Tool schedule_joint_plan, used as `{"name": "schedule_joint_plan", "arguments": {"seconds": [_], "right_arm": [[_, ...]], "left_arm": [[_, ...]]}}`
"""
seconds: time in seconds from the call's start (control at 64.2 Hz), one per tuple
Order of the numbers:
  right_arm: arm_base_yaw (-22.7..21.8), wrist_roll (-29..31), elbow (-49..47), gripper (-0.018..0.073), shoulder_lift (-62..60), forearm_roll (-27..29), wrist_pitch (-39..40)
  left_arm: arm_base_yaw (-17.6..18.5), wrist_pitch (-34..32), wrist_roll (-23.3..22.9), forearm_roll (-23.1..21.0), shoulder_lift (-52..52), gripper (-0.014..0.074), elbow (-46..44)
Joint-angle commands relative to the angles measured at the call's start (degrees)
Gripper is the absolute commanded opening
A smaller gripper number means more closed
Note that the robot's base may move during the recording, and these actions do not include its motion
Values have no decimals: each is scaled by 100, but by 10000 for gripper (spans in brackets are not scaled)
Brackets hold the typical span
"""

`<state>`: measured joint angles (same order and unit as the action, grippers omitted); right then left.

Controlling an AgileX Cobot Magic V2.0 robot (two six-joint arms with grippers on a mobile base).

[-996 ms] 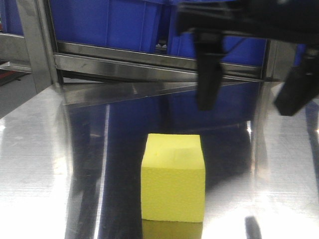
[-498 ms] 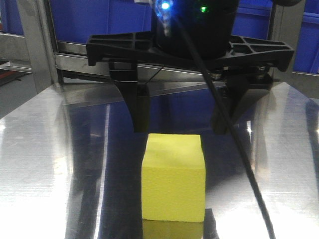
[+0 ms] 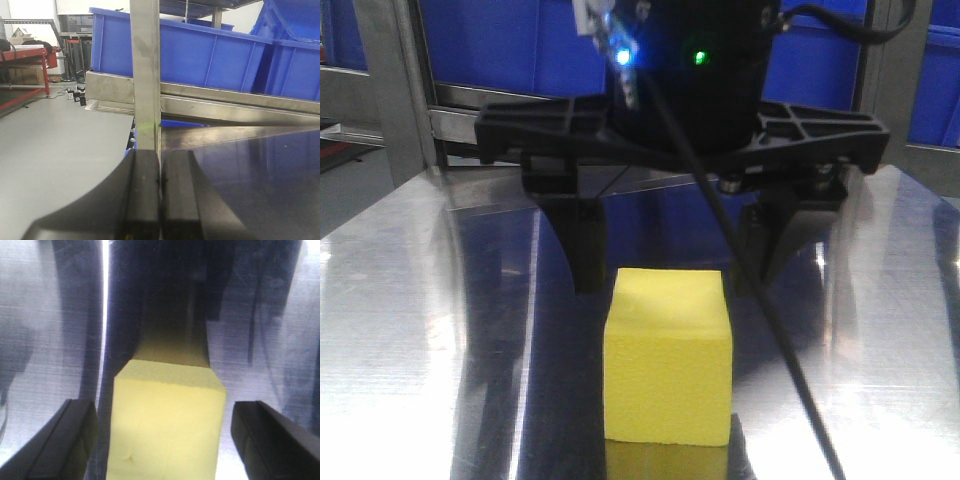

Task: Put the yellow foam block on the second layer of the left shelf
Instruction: 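Lower the open right gripper down around the yellow foam block, then close the right gripper on the yellow foam block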

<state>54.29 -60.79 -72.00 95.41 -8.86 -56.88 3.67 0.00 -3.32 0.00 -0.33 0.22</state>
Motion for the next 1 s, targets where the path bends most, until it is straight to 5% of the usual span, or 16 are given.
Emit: {"name": "schedule_joint_plan", "arguments": {"seconds": [0.0,0.981], "right_arm": [[18,-17,-181,632,-119,-147,102],[13,-11,212,621,175,216,459]], "left_arm": [[15,-472,-19,-32,-119,124,153],[15,-472,-19,-32,-119,124,153]]}}
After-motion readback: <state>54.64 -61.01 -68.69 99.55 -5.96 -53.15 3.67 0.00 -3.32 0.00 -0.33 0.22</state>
